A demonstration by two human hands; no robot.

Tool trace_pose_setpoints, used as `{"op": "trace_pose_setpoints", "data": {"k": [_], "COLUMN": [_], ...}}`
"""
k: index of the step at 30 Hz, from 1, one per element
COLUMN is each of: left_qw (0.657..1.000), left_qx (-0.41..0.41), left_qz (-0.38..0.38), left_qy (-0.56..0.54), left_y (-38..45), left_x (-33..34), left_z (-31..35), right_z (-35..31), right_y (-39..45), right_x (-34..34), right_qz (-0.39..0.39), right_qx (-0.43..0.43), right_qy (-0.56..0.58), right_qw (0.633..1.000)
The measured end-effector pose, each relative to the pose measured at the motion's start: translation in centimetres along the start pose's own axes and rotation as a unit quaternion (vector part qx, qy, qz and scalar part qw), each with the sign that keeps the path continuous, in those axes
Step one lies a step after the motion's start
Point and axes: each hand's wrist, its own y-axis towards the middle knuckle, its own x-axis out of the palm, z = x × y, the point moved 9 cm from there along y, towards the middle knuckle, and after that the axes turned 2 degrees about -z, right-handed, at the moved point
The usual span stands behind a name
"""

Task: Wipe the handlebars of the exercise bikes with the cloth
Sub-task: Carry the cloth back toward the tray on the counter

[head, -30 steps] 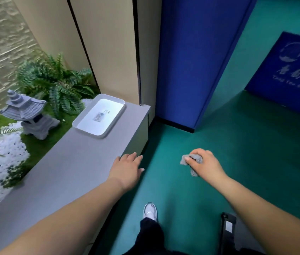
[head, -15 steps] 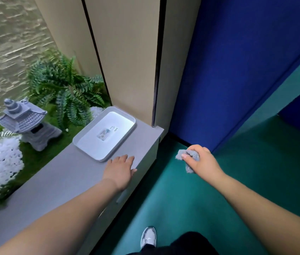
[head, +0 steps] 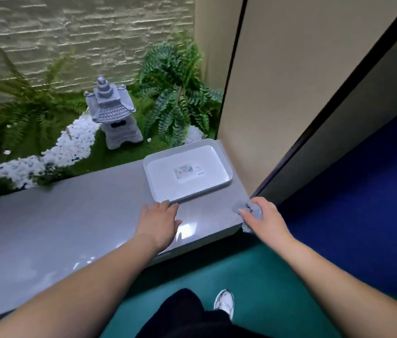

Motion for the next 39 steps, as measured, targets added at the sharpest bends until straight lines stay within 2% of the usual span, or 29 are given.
{"op": "trace_pose_setpoints", "data": {"k": [9, 17, 24, 33, 39], "left_qw": [0.994, 0.992, 0.986, 0.986, 0.986], "left_qx": [-0.085, -0.102, -0.124, -0.151, -0.156], "left_qz": [-0.007, -0.005, -0.014, -0.016, -0.038], "left_qy": [-0.064, -0.079, -0.106, -0.064, -0.047], "left_y": [2.7, 8.3, 13.6, 22.6, 25.7], "left_x": [0.0, 0.9, 4.5, 9.4, 11.3], "left_z": [-4.4, -9.1, -9.8, -10.4, -10.7], "right_z": [-7.1, -9.0, -7.2, -5.0, -5.2], "right_y": [8.2, 15.4, 21.4, 28.6, 31.8], "right_x": [5.0, 10.5, 12.4, 17.4, 19.3], "right_qz": [-0.098, -0.163, -0.138, -0.160, -0.128], "right_qx": [-0.074, -0.022, -0.054, -0.096, -0.123], "right_qy": [-0.010, 0.023, -0.010, -0.045, -0.043], "right_qw": [0.992, 0.986, 0.989, 0.981, 0.983]}}
